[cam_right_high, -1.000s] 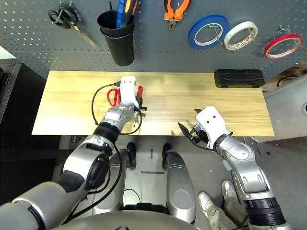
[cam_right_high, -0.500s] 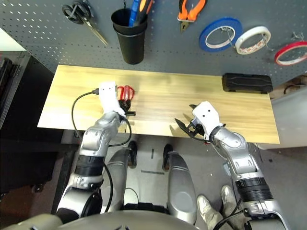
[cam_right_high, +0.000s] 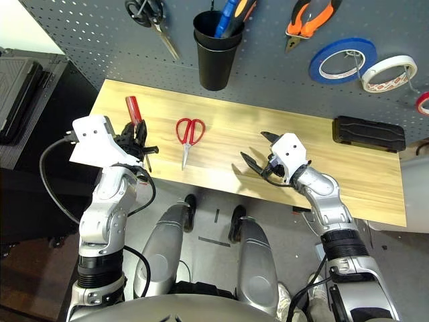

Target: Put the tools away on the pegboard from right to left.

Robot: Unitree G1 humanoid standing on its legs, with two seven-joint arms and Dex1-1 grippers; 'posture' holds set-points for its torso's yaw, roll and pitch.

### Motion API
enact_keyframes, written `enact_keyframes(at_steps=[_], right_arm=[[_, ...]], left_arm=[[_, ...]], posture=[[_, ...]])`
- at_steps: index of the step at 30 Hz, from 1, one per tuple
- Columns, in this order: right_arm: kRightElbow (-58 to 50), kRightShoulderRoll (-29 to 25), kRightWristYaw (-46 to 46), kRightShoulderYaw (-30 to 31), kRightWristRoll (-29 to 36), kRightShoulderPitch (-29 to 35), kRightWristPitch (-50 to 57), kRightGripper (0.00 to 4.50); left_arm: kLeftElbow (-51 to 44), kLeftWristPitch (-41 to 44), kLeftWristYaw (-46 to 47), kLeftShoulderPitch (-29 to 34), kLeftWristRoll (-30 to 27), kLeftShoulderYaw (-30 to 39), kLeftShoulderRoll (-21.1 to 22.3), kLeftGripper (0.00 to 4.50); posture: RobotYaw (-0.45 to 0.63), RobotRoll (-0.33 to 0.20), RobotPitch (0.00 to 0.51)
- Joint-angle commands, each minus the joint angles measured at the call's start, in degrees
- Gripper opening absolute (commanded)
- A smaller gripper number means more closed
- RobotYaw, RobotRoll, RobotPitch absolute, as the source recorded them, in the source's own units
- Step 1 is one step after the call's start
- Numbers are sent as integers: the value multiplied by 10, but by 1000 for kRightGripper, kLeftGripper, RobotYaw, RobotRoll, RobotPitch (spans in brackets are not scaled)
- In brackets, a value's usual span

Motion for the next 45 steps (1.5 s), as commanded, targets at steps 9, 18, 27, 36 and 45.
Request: enact_keyframes(at_steps=[9,18,27,36,45], right_arm=[[19,-8,150,-99,164,31,-78,4500],[-56,-63,225,-143,244,33,0,4500],[-119,-109,231,-191,291,32,92,4500],[-151,-133,223,-229,315,24,157,4500],[-178,-109,177,-214,299,1,173,4500]], left_arm=[[-90,66,-7,-119,-19,12,19,803],[-72,100,-20,-236,-48,45,44,803],[-23,101,-34,-328,-73,63,62,803],[14,103,-34,-417,-87,66,67,803],[65,87,-22,-496,-101,75,53,803]], posture=[[346,0,309],[230,0,275],[149,0,259],[112,0,250],[117,0,255]])
